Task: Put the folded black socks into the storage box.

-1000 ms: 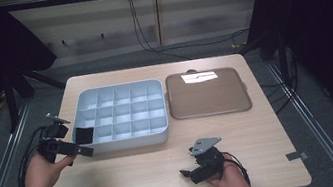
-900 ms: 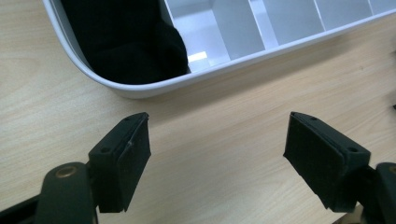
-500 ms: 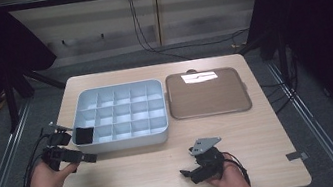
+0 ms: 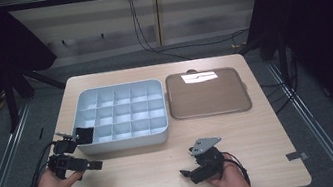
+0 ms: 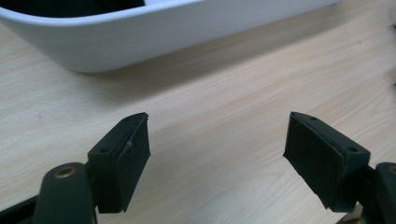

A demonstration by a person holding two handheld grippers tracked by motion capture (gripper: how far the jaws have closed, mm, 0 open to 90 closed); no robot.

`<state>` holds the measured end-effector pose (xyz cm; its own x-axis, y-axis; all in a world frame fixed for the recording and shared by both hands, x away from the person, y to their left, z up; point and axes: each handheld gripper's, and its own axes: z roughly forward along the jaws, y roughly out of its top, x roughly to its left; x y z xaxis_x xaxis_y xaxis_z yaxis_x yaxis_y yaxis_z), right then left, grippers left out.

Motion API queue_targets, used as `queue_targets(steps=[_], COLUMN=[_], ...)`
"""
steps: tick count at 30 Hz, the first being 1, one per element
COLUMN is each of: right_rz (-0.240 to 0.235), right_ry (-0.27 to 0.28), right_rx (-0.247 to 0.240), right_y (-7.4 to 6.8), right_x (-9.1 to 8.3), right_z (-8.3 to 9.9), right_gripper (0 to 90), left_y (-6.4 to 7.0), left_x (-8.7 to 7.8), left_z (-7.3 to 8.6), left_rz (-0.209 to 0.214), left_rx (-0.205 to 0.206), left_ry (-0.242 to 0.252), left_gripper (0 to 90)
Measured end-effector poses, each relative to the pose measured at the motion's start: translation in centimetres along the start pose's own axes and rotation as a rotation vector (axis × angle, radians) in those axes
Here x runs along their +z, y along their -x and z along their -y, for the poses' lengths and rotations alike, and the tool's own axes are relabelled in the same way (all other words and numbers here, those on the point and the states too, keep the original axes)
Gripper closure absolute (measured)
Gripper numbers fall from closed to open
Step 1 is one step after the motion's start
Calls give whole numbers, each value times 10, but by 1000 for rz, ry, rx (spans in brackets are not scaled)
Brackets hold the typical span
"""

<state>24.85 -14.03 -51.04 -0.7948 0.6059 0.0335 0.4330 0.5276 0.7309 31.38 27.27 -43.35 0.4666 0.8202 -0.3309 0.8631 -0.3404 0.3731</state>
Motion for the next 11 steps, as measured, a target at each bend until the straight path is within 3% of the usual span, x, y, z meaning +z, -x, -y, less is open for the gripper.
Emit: queue_targets(steps=[3,6,11], right_rz=[0,0,0], right_ry=[0,0,0], right_rx=[0,0,-3], right_y=[0,0,0], right_x=[0,0,0], right_z=[0,0,0], right_gripper=[170,170,170], left_y=[1,4,7], left_x=[3,9,13], left_z=[2,4,5], left_rz=[-10,9,-9], left_rx=[15,11,25], left_ry=[-7,-23,-27], left_gripper=[219,219,218])
